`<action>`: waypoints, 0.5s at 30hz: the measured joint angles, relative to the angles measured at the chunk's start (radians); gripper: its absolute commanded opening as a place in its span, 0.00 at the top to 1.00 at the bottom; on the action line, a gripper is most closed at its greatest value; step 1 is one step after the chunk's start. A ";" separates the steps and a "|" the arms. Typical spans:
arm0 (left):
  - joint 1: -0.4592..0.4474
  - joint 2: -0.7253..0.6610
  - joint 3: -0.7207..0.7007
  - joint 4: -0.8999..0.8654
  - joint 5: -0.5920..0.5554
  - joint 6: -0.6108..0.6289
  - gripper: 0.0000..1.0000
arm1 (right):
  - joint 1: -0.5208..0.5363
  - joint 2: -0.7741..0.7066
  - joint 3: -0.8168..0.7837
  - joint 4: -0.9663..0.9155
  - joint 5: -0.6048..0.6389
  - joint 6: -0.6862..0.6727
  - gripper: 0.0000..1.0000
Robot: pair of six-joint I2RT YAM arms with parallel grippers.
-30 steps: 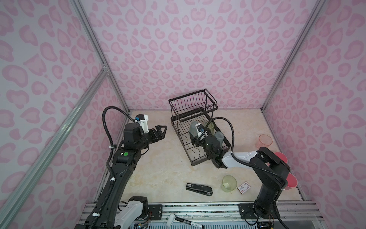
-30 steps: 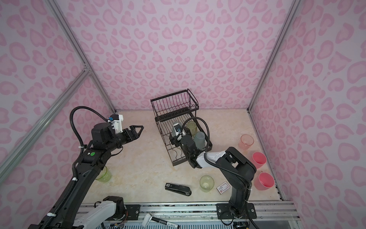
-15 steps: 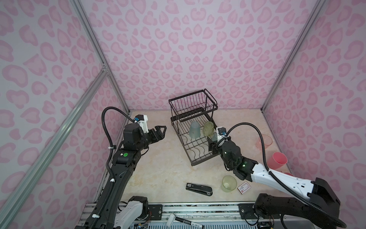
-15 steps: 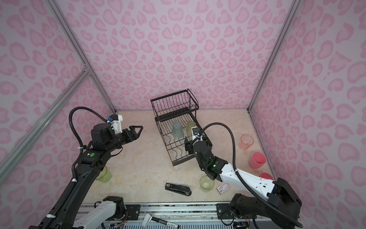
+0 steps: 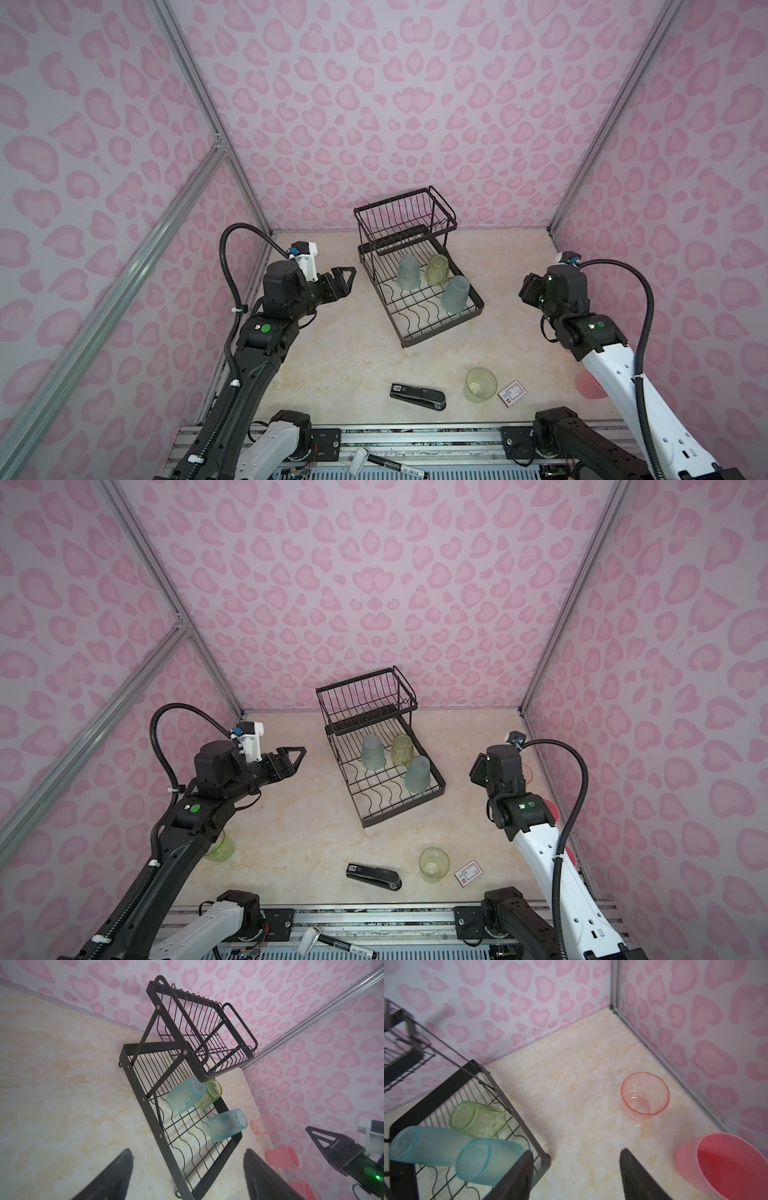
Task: Load cups into a dish rack
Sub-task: Pick up the cup from the middle-right of the table.
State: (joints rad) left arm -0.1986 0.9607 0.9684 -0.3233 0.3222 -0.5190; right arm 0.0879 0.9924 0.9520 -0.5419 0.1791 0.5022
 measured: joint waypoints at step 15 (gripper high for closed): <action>-0.143 -0.035 0.034 -0.021 0.019 0.121 0.16 | -0.319 0.245 0.082 -0.104 -0.232 -0.026 0.41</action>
State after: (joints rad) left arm -0.3412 0.9257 1.0023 -0.3447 0.3416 -0.3977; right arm -0.2314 1.2373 1.0344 -0.6460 -0.0525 0.4763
